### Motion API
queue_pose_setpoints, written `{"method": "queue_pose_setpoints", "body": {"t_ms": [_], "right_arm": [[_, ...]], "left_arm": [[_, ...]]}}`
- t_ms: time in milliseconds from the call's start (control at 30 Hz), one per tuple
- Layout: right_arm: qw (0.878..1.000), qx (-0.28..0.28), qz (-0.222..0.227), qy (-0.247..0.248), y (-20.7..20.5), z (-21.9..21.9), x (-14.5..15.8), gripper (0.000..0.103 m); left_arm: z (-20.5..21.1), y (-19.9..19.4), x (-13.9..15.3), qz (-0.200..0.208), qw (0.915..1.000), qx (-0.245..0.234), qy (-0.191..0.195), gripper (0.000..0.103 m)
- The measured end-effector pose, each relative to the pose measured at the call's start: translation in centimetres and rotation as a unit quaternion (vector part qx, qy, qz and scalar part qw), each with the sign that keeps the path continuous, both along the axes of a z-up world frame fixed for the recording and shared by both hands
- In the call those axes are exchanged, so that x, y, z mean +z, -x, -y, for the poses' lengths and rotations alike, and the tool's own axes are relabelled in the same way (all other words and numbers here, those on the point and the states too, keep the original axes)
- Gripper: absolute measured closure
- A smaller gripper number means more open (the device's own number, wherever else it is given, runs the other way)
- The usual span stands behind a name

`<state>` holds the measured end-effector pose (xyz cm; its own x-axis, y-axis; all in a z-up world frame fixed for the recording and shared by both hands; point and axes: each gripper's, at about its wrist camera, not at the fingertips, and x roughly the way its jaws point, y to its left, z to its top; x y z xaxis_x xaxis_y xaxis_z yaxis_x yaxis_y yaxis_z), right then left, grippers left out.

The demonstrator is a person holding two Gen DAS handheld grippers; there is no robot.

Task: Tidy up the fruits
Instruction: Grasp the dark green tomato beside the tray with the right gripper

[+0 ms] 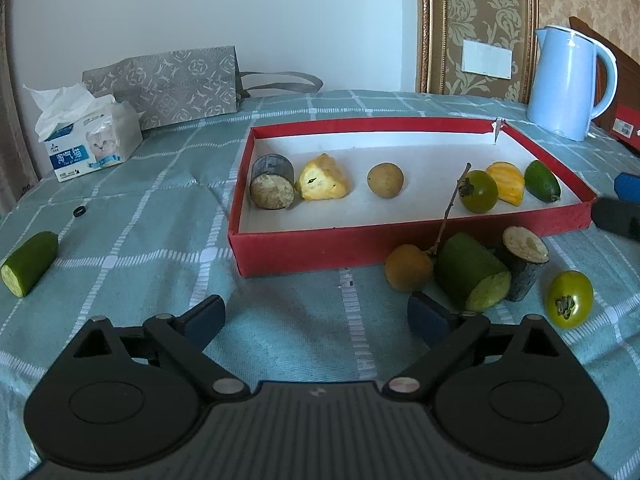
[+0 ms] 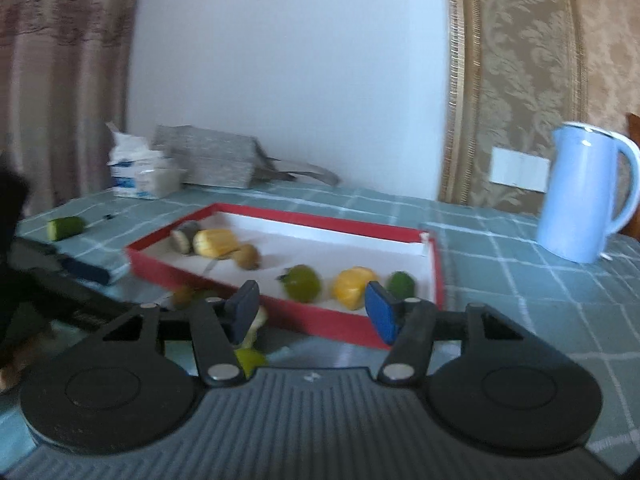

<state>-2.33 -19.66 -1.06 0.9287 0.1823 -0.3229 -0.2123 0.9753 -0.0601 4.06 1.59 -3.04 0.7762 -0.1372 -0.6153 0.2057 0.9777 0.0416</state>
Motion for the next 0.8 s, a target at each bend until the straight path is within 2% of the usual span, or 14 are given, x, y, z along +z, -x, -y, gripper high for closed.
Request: {"method": "queue_pose_setpoints", "body": {"t_ms": [133,300,533,633,800], "right_arm": [[0.999,0.022,-0.007,0.022,0.6,-1.3,-0.6,0.045],[0.999,0.044,-0.019,0.026,1.2,-2.0,-1.1,0.045],[0.998,0.036,-0.046,0.026,0.6,-2.2,-1.8,0.046],[0.996,0.03,-0.079,0.031,-0.4,-2.3,-2.3,0.046],[0.993,0.049,-0.109,0.005,-1.0,-1.8,-2.6,0.046]], "left_arm": [[-0.1,-0.1,0.0,-0.002,1.0,0.001,0.002,0.004],[-0.2,-0.1,-0.1,-0.004,1.0,0.002,0.006,0.004],[-0.2,-0.1,-0.1,-0.004,1.0,0.002,0.006,0.004],[-0.2,-0.1,-0.1,-0.004,1.0,0.002,0.006,0.004],[-0.2,-0.1,-0.1,-0.004,1.0,0.002,0.006,0.004]]}}
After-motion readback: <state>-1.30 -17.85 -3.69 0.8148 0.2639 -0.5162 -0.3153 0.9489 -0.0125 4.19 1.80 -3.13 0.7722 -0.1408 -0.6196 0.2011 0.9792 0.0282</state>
